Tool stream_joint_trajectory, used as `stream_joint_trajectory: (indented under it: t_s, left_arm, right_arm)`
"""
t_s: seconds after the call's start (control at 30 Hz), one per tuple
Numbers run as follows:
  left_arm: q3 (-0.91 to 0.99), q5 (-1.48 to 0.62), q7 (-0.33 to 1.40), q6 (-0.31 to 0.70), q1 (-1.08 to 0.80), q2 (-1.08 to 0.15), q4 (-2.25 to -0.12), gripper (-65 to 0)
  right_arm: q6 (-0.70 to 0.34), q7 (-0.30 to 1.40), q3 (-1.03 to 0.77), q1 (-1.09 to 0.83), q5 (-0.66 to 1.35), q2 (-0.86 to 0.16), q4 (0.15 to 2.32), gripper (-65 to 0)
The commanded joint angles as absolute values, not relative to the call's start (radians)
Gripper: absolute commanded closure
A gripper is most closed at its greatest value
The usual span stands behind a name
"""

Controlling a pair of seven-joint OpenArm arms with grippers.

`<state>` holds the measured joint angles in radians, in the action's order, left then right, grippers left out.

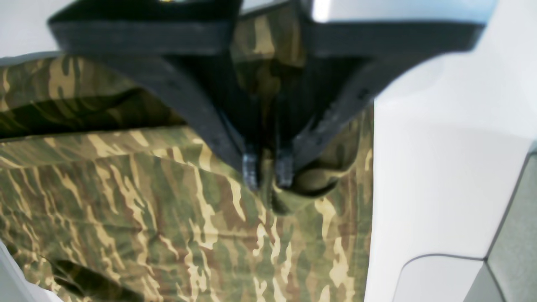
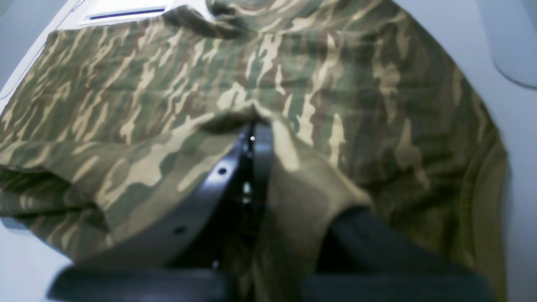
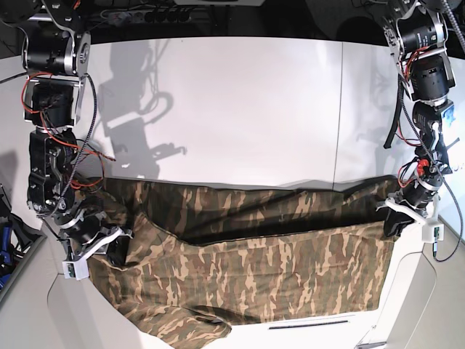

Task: Fold the T-shirt properly
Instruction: 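Lift the shoulder corners and drag them toward the hem, folding the shirt in half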

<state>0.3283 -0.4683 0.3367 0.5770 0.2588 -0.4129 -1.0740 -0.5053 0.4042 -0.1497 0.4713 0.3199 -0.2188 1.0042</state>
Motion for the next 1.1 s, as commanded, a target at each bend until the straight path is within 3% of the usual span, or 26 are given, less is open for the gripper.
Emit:
stream_joint_trajectory:
  t_s: [0.0,0.03,0.17,0.23,0.5,0.67,0.97,1.07]
  left_arm:
    - [0.333,-0.481,0.326,0.579,0.279,-0.432,-1.09,-13.2]
    - [0.333,-0.481,0.334,0.579,0.279,-0.432,-1.09,-16.4]
    - [0.333,-0.481,0.335,0.579,0.278,-0.431,-1.09,-26.6]
    - [0.333,-0.481,0.339,0.579,0.274,-0.432,-1.09,-27.2]
    - [0.387,-0.482,0.377,0.533,0.222,-0.432,-1.09,-27.2]
    - [0.484,-0.553,0.411,0.616,0.152,-0.432,-1.091,-27.2]
    - [0.521,-0.634,0.408,0.653,0.075,-0.43,-1.091,-27.2]
    - [0.521,-0.65,0.412,0.664,0.074,-0.426,-1.091,-35.0]
  right_arm:
    - [-0.505,0.37,-0.153,0.503,0.329,-0.23,1.008,0.0]
    - [-0.505,0.37,-0.153,0.503,0.329,-0.23,0.997,0.0]
    - [-0.505,0.37,-0.153,0.501,0.329,-0.23,0.957,-24.4]
    - [-0.505,0.371,-0.153,0.497,0.329,-0.23,0.942,-29.5]
    - [-0.502,0.479,-0.198,0.455,0.344,-0.233,0.993,-29.5]
    - [-0.503,0.532,-0.328,0.363,0.414,-0.233,1.142,-29.5]
    - [-0.505,0.531,-0.545,0.25,0.438,-0.236,1.216,-29.5]
    - [-0.496,0.532,-0.619,0.217,0.456,-0.236,1.216,-29.5]
